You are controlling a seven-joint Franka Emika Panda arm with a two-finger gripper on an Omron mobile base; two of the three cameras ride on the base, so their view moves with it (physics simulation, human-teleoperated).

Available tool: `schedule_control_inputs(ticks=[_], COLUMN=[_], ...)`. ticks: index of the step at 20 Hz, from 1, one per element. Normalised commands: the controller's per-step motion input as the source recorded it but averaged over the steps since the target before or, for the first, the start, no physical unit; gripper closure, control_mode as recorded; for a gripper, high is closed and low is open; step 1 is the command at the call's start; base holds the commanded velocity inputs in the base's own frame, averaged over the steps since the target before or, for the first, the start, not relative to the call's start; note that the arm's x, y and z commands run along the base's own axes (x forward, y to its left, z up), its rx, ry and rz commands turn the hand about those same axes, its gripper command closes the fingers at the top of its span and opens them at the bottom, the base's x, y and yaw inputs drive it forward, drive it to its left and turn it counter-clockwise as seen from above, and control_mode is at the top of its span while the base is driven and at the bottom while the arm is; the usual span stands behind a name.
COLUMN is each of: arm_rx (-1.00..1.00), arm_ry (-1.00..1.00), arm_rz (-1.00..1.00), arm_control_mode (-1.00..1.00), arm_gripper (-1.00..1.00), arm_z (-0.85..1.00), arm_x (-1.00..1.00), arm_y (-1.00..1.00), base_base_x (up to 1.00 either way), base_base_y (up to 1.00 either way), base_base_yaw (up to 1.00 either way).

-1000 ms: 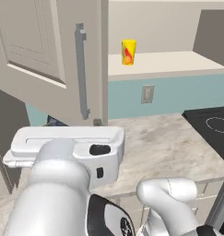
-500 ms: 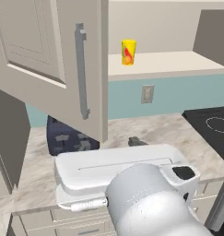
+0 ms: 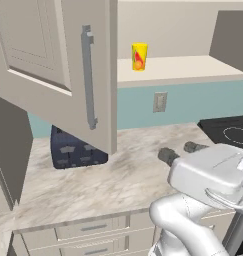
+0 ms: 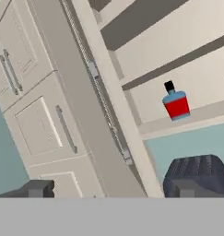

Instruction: Open the cabinet directly in front. Then move the liquor and the cup to the dining counter with the jar on it.

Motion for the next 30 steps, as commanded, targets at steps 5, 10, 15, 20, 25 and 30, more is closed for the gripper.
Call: schedule_control_inputs(ticks=[5,10,15,20,25,30], arm_rx=[0.14,0.10,0.09,0.18,0.15,0.03], arm_ry=[0.02,0.00,0.00,0.00,0.00,0.00], arm_rz=[0.49,0.39,0.28,0.20,0.13,0.10], arm_control_mode=[-1.00,-1.00,-1.00,-1.00,-1.00,-1.00], arm_gripper=[-1.00,-1.00,-1.00,-1.00,-1.00,-1.00], arm_z=[0.00,0.00,-0.02,-0.14,-0.04,0.00], arm_x=[0.14,0.47,0.69,0.96,1.00,0.93], arm_y=[-0.54,-0.40,-0.18,-0.02,0.05,0.46], base_base_x=[0.00,0.00,0.00,0.00,0.00,0.00], base_base_y=[0.00,0.00,0.00,0.00,0.00,0.00], base_base_yaw=[0.00,0.00,0.00,0.00,0.00,0.00])
